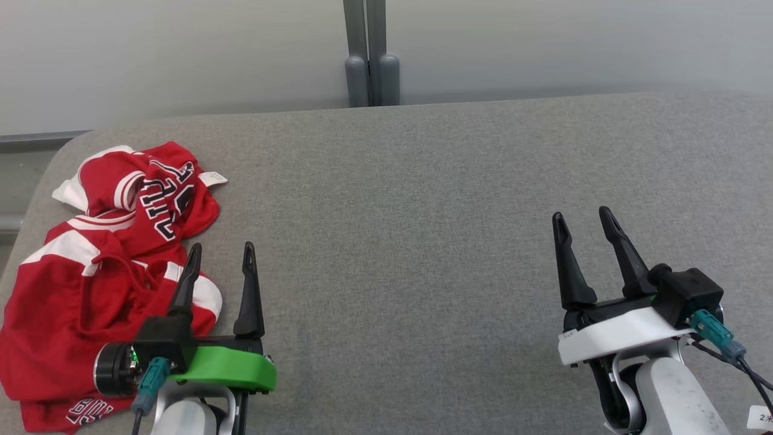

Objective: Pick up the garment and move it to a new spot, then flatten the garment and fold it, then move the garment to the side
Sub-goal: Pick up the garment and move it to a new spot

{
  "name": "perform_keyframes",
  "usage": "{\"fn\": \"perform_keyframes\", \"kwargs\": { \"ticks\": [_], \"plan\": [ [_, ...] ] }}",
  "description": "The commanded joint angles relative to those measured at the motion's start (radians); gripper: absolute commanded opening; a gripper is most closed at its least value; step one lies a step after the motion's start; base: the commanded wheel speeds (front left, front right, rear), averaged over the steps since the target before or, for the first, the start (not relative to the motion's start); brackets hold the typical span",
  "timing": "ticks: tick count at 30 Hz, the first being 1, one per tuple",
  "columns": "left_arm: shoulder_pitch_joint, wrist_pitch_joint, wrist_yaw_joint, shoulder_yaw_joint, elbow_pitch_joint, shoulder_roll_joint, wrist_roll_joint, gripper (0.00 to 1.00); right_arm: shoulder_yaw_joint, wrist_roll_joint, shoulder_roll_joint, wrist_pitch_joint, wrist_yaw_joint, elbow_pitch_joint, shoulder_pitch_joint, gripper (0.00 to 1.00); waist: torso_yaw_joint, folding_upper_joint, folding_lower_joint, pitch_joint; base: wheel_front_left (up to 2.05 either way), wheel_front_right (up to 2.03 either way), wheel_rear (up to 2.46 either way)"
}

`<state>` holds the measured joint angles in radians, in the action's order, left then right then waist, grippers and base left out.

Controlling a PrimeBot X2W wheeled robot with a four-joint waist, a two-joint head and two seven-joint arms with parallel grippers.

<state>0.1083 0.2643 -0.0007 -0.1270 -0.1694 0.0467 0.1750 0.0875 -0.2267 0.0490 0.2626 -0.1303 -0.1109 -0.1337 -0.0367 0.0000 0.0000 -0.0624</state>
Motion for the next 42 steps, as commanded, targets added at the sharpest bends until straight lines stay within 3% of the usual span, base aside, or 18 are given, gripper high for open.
{"fn": "perform_keyframes", "kwargs": {
  "ticks": [1,8,29,35,42],
  "plan": [
    [0.014,0.000,0.002,0.003,-0.003,0.007,0.006,1.00,0.000,-0.003,0.003,0.003,-0.001,-0.003,-0.004,1.00,-0.007,0.0000,0.0000,0.002,0.00,0.00,0.00],
    [0.019,0.000,0.010,0.005,-0.011,0.006,0.020,1.00,0.011,-0.009,0.003,0.003,-0.001,-0.007,0.004,1.00,-0.067,0.0000,0.0000,-0.001,0.00,0.00,0.00],
    [-0.008,0.000,0.023,0.052,-0.041,0.006,0.062,1.00,0.048,-0.026,0.003,0.003,-0.001,-0.031,0.016,1.00,-0.394,0.0000,0.0000,0.005,0.00,0.00,0.00],
    [-0.010,0.000,0.025,0.059,-0.047,0.006,0.076,1.00,0.057,-0.024,0.003,0.003,-0.001,-0.036,0.010,1.00,-0.440,0.0000,0.0000,0.003,0.00,0.00,0.00],
    [-0.014,0.000,0.036,0.061,-0.049,0.006,0.080,1.00,0.067,-0.027,0.003,0.003,-0.001,-0.038,0.008,1.00,-0.448,0.0000,0.0000,0.003,0.00,0.00,0.00]
  ]
}}
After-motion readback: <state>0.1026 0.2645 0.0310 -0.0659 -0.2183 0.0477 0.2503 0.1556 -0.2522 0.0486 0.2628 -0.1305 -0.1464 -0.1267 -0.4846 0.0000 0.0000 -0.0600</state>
